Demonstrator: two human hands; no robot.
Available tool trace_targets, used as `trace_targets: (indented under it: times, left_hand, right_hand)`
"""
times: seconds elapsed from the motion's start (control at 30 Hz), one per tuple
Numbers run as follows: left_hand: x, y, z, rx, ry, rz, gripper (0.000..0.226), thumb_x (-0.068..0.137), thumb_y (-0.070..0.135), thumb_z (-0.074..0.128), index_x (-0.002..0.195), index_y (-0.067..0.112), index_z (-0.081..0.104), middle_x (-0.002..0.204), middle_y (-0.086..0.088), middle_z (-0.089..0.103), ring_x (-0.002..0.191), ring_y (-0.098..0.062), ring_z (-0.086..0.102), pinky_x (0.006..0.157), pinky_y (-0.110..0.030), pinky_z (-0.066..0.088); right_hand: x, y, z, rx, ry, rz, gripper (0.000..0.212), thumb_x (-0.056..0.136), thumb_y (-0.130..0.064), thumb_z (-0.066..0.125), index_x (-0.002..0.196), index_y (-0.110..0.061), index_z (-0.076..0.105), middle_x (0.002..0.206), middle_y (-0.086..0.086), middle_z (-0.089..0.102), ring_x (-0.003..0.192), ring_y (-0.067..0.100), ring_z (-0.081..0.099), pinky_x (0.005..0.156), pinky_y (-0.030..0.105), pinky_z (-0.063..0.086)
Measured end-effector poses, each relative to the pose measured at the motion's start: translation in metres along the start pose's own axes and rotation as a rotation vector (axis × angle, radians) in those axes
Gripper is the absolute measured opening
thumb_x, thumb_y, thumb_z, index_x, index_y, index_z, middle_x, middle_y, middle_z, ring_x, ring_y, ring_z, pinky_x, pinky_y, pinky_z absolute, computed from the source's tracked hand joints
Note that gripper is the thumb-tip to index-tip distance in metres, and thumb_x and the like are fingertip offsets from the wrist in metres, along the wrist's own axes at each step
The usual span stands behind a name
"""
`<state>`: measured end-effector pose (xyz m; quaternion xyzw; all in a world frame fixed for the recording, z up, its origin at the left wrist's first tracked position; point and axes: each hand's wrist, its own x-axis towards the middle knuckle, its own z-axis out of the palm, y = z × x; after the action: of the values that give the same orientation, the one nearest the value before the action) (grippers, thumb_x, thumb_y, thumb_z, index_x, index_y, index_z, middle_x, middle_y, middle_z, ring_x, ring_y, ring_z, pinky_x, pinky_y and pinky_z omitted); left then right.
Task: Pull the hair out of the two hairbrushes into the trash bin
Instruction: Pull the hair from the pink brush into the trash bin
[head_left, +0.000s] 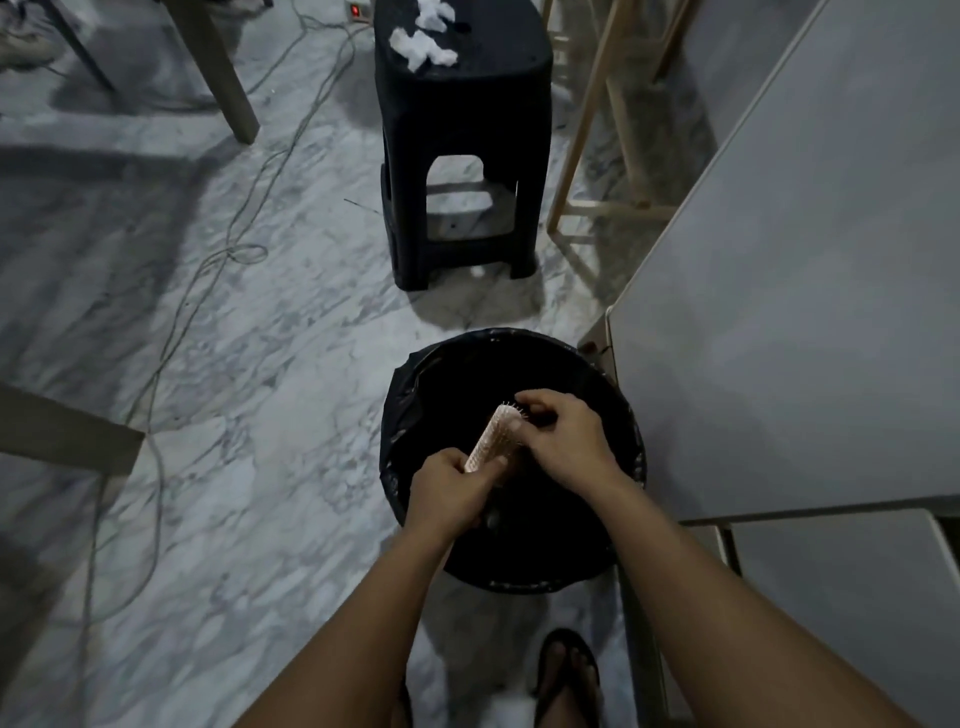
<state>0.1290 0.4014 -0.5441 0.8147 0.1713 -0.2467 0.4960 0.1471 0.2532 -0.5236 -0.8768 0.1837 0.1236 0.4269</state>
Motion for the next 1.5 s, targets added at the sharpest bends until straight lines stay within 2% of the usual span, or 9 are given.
trace_targets:
  times: [0.27,0.47,0.57,0.77,1.0,1.13,1.3,1.4,1.5]
  left_hand:
    - [0.002,-0.027,0.014,0.066,-0.022,0.030,0.040,0.063,0.051,0.072,0.066,0.013,0.059,0.066,-0.013,0.069,0.061,-0.031,0.067,0.063,-0.050,0.058]
    - [0.017,-0.005,0.004,0.050,-0.049,0.032,0.035,0.069,0.041,0.076,0.070,0.009,0.060,0.066,-0.013,0.068,0.048,-0.023,0.058,0.050,-0.032,0.047]
    - [0.019,0.005,0.000,0.093,-0.067,0.057,0.040,0.069,0.042,0.076,0.076,0.005,0.064,0.061,-0.007,0.065,0.042,-0.019,0.056,0.046,-0.027,0.045]
    - [0.021,0.009,-0.012,0.095,-0.120,0.068,0.046,0.067,0.054,0.079,0.066,0.011,0.063,0.056,-0.004,0.062,0.036,-0.015,0.052,0.040,-0.024,0.039]
    - [0.031,0.005,-0.031,0.182,-0.028,0.057,0.045,0.067,0.057,0.074,0.056,0.015,0.061,0.043,0.002,0.054,0.033,-0.020,0.051,0.047,-0.027,0.042]
    - [0.028,0.009,-0.030,0.162,-0.046,0.056,0.048,0.064,0.059,0.072,0.059,0.012,0.062,0.047,-0.001,0.057,0.033,-0.022,0.051,0.048,-0.030,0.043]
    - [0.024,0.021,-0.022,0.155,-0.069,0.019,0.052,0.064,0.058,0.070,0.070,0.007,0.064,0.053,-0.004,0.059,0.037,-0.023,0.053,0.048,-0.030,0.044]
    - [0.023,0.025,-0.019,0.155,-0.116,0.002,0.045,0.066,0.055,0.072,0.064,0.012,0.058,0.055,-0.007,0.057,0.041,-0.023,0.051,0.048,-0.029,0.040]
    - [0.023,0.024,-0.018,0.190,-0.158,0.003,0.044,0.072,0.050,0.072,0.065,0.007,0.066,0.054,-0.010,0.056,0.039,-0.023,0.049,0.046,-0.026,0.038]
  right_hand:
    - [-0.007,0.037,0.006,0.096,0.067,0.058,0.018,0.082,-0.015,0.072,0.074,-0.031,0.073,0.073,-0.009,0.070,0.074,0.007,0.068,0.071,0.018,0.050]
    - [0.009,0.034,-0.012,0.115,0.099,0.022,0.015,0.081,-0.022,0.073,0.086,-0.036,0.071,0.091,-0.005,0.069,0.087,0.019,0.068,0.081,0.045,0.059]
    - [0.012,0.025,-0.016,0.065,-0.038,-0.036,0.036,0.079,-0.022,0.075,0.110,-0.038,0.068,0.101,-0.006,0.064,0.083,0.013,0.068,0.083,0.037,0.057]
    - [0.018,0.010,-0.019,0.018,0.009,-0.036,0.012,0.078,-0.014,0.076,0.080,-0.026,0.078,0.075,-0.005,0.075,0.066,0.012,0.072,0.073,0.027,0.059]
    - [0.024,0.020,-0.036,0.108,0.151,0.043,0.030,0.082,-0.005,0.072,0.064,-0.029,0.068,0.067,0.000,0.071,0.061,0.020,0.071,0.068,0.031,0.061]
    - [0.023,0.022,-0.046,0.007,0.199,0.051,0.020,0.081,-0.005,0.070,0.085,-0.023,0.077,0.081,0.001,0.072,0.081,0.020,0.071,0.082,0.030,0.057]
    - [0.011,0.014,-0.032,-0.090,-0.262,-0.188,0.063,0.074,0.002,0.074,0.125,-0.033,0.062,0.127,-0.009,0.050,0.102,0.013,0.061,0.078,0.015,0.048]
    - [0.011,0.016,-0.022,-0.108,-0.097,-0.261,0.034,0.074,-0.005,0.079,0.104,-0.020,0.076,0.105,-0.008,0.062,0.084,0.003,0.063,0.071,0.004,0.046]
    - [0.016,0.018,-0.023,-0.089,0.033,-0.226,0.012,0.074,-0.011,0.080,0.082,-0.020,0.080,0.077,-0.007,0.071,0.071,0.000,0.065,0.071,0.014,0.054]
